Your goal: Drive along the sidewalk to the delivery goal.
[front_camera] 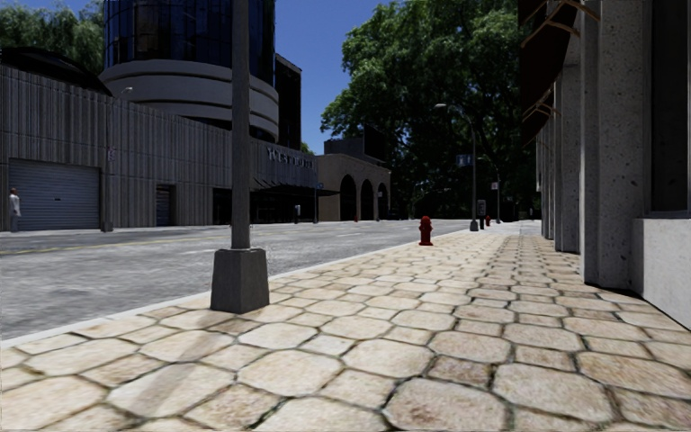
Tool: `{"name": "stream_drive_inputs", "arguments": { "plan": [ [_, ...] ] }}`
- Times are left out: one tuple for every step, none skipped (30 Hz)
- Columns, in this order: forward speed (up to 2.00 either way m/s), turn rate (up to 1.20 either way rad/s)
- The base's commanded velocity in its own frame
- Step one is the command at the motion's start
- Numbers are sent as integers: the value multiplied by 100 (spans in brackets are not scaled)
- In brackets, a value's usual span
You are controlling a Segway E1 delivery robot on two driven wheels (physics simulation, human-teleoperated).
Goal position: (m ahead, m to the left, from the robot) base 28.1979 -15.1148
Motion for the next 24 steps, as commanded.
{"name": "stream_drive_inputs", "arguments": {
  "plan": [
    [200,-49],
    [200,-50],
    [200,-51],
    [200,-51],
    [200,-54],
    [200,-55],
    [200,-55],
    [200,-56],
    [200,-56],
    [200,-56],
    [200,-56],
    [200,-56],
    [200,-56],
    [200,-56],
    [200,-56],
    [200,-56],
    [200,-56],
    [200,-56],
    [200,-56],
    [200,-56],
    [200,-56],
    [200,-56],
    [200,-56],
    [200,-56]
  ]
}}
